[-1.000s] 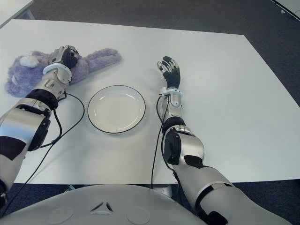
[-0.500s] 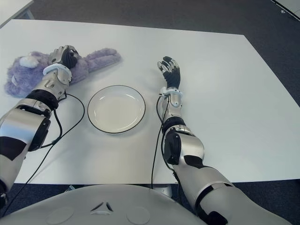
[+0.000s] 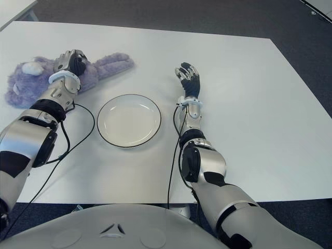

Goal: Put the doll into the plate.

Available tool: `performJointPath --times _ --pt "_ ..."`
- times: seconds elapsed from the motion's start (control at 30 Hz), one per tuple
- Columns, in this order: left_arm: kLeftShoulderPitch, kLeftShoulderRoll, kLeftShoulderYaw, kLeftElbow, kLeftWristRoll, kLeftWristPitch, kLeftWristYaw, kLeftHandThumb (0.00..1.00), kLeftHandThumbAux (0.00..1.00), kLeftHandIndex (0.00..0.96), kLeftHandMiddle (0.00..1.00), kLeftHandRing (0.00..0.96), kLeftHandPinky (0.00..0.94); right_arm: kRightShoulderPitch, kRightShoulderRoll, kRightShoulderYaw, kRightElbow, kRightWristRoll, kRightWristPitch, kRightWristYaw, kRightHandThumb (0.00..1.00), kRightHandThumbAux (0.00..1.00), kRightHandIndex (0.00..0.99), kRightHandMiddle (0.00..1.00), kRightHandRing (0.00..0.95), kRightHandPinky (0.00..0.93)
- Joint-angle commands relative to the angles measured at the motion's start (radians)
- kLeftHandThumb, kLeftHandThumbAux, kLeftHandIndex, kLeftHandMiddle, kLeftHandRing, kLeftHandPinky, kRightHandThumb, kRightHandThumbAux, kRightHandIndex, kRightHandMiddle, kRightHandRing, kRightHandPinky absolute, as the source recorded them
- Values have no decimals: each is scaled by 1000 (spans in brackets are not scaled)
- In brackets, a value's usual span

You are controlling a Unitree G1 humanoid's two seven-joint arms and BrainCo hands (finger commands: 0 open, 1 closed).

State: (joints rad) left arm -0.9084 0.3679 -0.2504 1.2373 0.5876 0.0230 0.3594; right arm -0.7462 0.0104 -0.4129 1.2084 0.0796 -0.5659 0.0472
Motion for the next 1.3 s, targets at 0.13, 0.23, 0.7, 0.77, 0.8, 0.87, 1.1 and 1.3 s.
performJointPath --times 0.13,0.23,0.7,0.77,0.8,0.87,1.1,1.3 --pt "96 -72 -21 -50 -13 69 36 848 663 405 529 772 773 249 50 -11 120 16 11 -16 309 799 267 233 200 231" --pt "132 -81 -26 -119 -9 82 56 847 664 405 527 763 767 250 51 -10 119 16 7 -17 302 801 262 228 194 219" --pt "240 -70 -33 -520 38 256 15 847 664 407 517 737 703 248 50 -14 120 22 16 -10 300 810 260 233 198 225" --pt "261 -71 -37 -591 52 289 7 847 664 414 498 670 591 247 51 -14 121 21 17 -13 305 813 261 233 198 226" --pt "270 -71 -38 -618 57 301 3 847 664 416 494 654 564 246 52 -13 121 20 17 -14 308 813 262 234 198 226" --pt "288 -71 -41 -672 65 324 -7 849 663 427 485 617 519 246 52 -11 121 18 17 -16 309 812 260 233 198 225" --pt "360 -69 -48 -851 86 366 -44 951 643 477 496 456 367 246 54 -9 120 17 15 -18 317 811 258 229 196 225" --pt "416 -72 -62 -980 104 404 -73 952 645 464 484 451 277 245 55 -11 119 19 16 -17 322 809 262 235 204 233"
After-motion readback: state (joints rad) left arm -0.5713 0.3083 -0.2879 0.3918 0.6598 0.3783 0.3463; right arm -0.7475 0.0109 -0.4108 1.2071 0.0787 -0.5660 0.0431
